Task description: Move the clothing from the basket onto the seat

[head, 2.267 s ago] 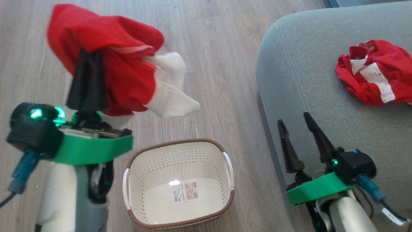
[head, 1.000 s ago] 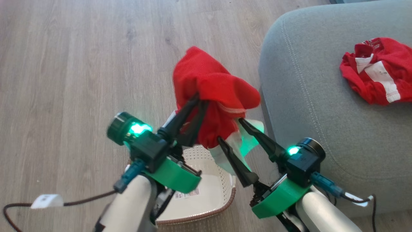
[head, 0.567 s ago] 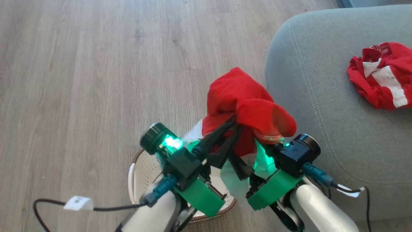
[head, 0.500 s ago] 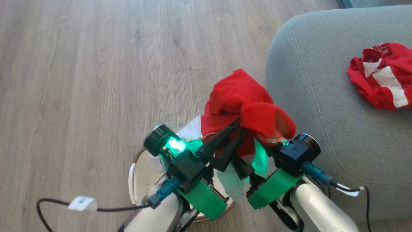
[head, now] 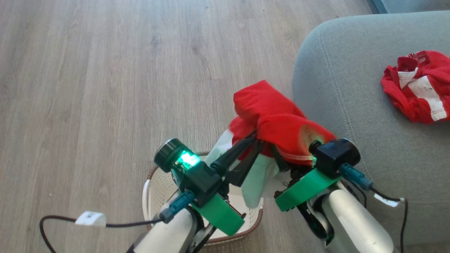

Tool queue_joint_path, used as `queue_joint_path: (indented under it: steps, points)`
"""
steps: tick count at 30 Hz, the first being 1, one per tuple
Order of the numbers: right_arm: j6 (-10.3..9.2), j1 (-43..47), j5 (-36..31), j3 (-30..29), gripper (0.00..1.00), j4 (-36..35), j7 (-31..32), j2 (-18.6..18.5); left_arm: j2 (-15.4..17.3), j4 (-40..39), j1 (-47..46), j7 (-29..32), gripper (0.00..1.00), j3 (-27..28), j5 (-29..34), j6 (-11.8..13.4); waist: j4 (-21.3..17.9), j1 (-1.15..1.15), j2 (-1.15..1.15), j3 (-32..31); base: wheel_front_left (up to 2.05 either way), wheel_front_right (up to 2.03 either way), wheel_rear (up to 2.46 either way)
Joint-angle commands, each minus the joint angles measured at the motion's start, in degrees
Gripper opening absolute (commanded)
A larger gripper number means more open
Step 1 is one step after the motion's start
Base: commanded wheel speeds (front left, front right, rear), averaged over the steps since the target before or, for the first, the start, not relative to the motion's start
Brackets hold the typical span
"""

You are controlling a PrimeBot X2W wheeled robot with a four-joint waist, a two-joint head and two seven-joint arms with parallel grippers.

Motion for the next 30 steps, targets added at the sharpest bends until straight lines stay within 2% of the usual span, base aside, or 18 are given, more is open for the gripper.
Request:
queue_joint_path:
  steps: [1, 14, 22, 28, 29, 30]
  points:
    - [-0.01, -0.77, 0.02, -0.12, 0.00, -1.92, -0.36, 1.38, 0.08, -1.38, -1.64, -0.28, 0.00, 2.59, -0.28, 0.36, 0.00, 0.00, 0.00, -0.14, 0.00, 0.00, 0.00]
    - [-0.01, 0.31, 0.41, -3.17, 0.00, -2.63, -0.36, 2.01, 0.08, 2.07, 0.12, -0.28, 0.00, 5.78, -0.41, 0.42, 0.17, 0.00, 0.00, -0.78, 0.00, 0.00, 0.00]
    - [-0.01, -0.04, 0.44, -4.45, 0.00, -3.72, -0.36, 2.13, 0.08, 7.71, 0.91, -0.28, 0.00, 4.22, -0.82, -0.77, 0.35, 0.00, 0.00, -0.10, 0.00, 0.00, 0.00]
    - [-0.01, -0.35, 0.54, -5.03, 0.00, -4.14, -0.36, 2.16, 0.08, 8.70, 0.33, -0.28, 0.00, 2.34, -2.16, -1.72, 0.59, 0.00, 0.00, 0.70, 0.00, 0.00, 0.00]
    - [-0.01, -0.39, 0.50, -5.10, 0.00, -4.15, -0.36, 2.17, 0.08, 8.64, 0.27, -0.28, 0.12, 2.17, -2.32, -1.81, 0.61, 0.00, 0.00, 0.80, 0.00, 0.00, 0.00]
    - [-0.01, -0.45, 0.43, -5.18, 0.00, -4.17, -0.36, 2.17, 0.08, 8.55, 0.22, -0.28, 0.42, 2.04, -2.45, -1.88, 0.62, 0.00, 0.00, 0.93, 0.00, 0.00, 0.00]
